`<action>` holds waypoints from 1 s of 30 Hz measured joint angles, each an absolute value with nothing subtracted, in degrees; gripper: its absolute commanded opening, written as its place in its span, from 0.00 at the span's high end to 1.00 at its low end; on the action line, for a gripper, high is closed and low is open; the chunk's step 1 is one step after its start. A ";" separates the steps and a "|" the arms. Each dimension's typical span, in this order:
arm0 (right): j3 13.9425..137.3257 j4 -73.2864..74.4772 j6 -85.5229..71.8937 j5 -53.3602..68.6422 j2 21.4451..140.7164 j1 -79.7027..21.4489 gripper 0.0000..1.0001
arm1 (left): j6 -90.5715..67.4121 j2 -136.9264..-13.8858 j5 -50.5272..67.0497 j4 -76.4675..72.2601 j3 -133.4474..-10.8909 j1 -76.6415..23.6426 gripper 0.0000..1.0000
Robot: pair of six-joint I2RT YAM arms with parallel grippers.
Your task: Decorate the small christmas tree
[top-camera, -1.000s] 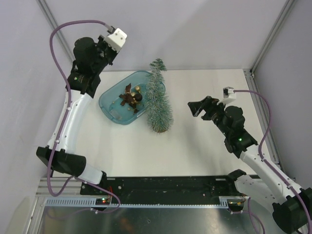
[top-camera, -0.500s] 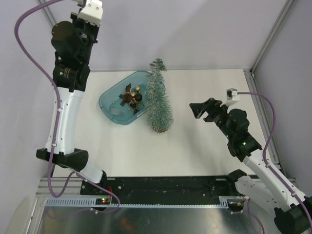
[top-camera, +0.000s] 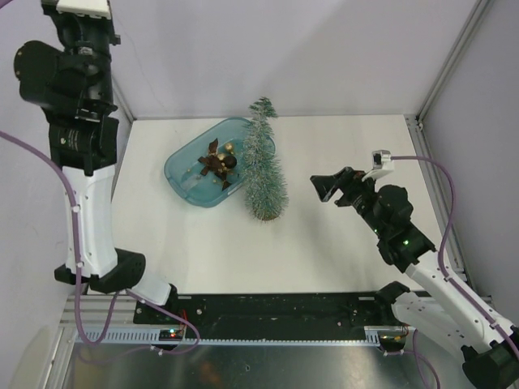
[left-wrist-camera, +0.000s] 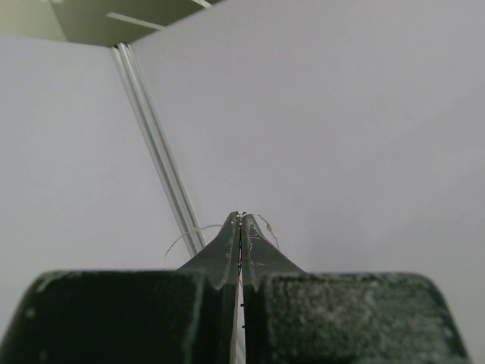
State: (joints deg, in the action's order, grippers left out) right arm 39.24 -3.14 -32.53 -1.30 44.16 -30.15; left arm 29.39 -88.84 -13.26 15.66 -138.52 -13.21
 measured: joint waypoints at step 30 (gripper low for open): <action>41.82 1.04 -23.64 -14.68 53.39 -52.66 0.13 | 23.42 -73.25 -6.22 -3.73 -141.10 -13.39 1.00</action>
State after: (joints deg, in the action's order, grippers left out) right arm 41.82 1.04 -23.64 -14.68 53.39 -52.66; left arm 23.42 -73.25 -6.22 -3.73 -141.10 -13.39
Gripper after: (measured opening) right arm 0.913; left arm 0.006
